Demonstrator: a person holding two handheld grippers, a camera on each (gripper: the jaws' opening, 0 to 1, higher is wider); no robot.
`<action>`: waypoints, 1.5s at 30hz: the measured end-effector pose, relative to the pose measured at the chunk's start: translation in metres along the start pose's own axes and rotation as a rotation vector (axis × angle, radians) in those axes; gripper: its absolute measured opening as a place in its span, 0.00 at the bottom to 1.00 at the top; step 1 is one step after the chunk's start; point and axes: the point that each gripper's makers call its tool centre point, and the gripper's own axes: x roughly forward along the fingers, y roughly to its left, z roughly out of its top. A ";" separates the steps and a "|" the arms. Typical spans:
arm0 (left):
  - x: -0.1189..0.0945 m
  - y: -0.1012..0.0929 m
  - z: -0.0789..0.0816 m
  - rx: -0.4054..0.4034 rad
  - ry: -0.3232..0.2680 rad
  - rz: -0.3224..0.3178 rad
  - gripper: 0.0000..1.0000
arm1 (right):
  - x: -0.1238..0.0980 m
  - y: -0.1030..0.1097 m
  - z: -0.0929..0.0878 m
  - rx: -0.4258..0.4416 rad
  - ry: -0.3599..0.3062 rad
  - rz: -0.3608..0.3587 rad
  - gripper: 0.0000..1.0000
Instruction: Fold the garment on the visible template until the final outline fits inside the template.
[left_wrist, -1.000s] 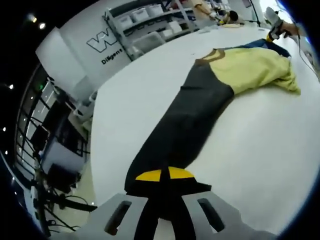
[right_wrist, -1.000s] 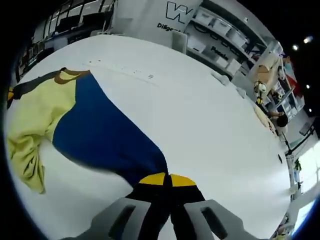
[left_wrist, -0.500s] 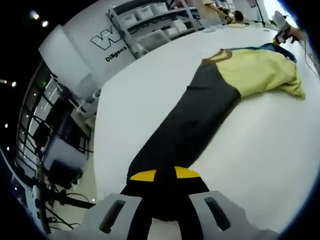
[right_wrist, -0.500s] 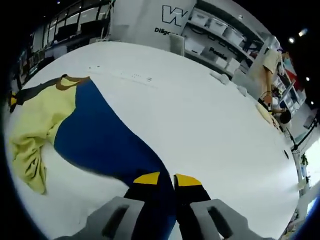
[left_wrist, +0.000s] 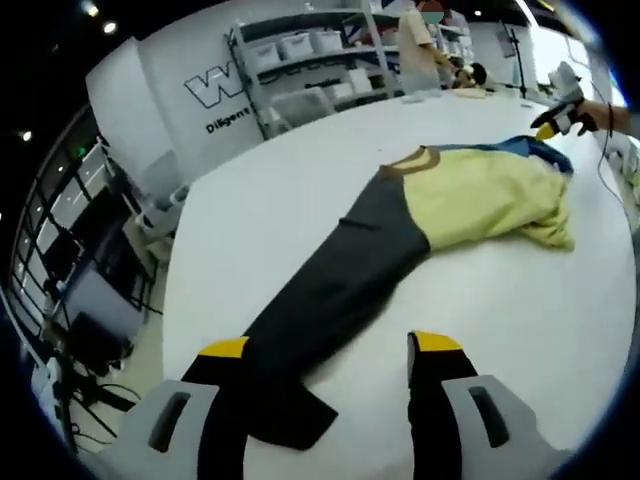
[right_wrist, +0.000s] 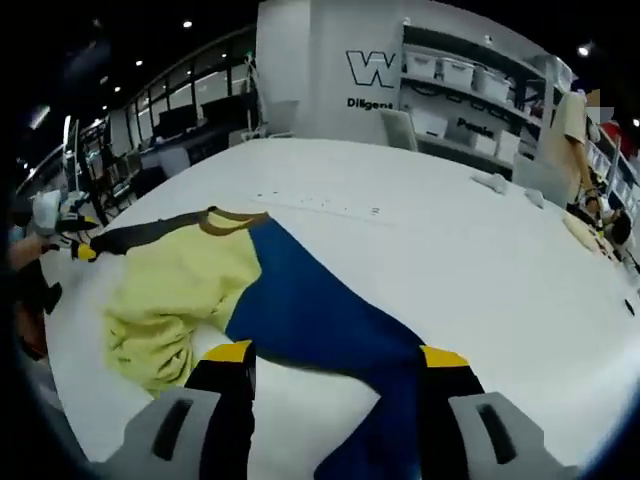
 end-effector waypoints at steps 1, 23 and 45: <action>-0.001 -0.003 0.002 -0.001 -0.005 -0.005 0.69 | -0.003 0.011 -0.001 -0.012 0.006 0.032 0.68; -0.032 -0.068 0.017 -0.070 -0.088 -0.149 0.99 | -0.017 0.127 -0.031 -0.204 0.038 0.343 0.96; -0.039 -0.132 0.000 -0.083 -0.082 -0.257 0.98 | -0.012 0.184 -0.048 -0.303 0.042 0.406 0.91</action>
